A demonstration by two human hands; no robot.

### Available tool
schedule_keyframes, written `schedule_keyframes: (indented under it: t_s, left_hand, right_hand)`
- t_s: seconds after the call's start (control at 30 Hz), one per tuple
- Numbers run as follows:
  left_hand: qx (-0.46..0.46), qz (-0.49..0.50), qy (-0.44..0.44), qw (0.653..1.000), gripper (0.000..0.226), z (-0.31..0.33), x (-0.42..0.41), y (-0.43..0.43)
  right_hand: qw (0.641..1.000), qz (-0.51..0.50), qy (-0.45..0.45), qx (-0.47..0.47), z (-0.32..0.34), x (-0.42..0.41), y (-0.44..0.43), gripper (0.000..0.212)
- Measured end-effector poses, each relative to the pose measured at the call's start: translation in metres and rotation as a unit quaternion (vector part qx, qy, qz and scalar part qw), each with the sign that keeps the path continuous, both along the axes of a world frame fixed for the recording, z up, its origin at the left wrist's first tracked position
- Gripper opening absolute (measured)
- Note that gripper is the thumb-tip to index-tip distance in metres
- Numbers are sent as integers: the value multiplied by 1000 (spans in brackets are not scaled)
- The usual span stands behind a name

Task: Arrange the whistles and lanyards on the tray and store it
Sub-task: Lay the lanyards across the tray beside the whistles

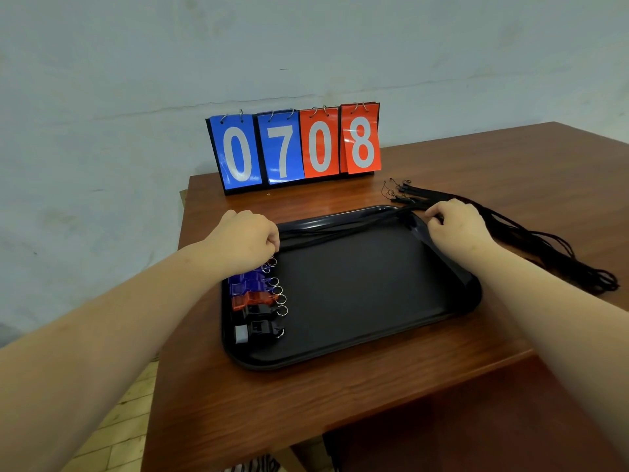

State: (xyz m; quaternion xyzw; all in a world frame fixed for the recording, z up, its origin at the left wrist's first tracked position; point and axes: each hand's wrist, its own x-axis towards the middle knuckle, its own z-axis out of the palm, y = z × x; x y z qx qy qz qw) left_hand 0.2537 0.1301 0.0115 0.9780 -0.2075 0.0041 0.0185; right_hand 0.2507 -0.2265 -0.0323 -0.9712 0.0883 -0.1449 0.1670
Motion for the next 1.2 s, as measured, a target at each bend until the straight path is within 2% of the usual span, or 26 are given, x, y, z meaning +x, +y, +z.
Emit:
schedule_keyframes:
  t_s: [0.5,0.7,0.93,1.1,1.2]
  left_hand:
    - [-23,-34,-28,999,26,14,-7,-23]
    - [-35,-77,-19,996,18,12,-23,-83]
    - [-80,-148,-12,986,22,3,-35,-168]
    - [-97,-168,-32,980,24,-2,-25,-206]
    - [-106,-167,-63,978,24,-1,-14,-222]
  right_hand:
    - [999,-12,-37,38,8,-21,-11,31]
    - [993,-45,-82,67,5,-42,-30,25]
    - [984,-118,-110,78,-8,-49,-43,22]
    - [984,-156,-77,43,-9,-41,-50,31]
    - [986,-155,-67,14,-11,-33,-55,29]
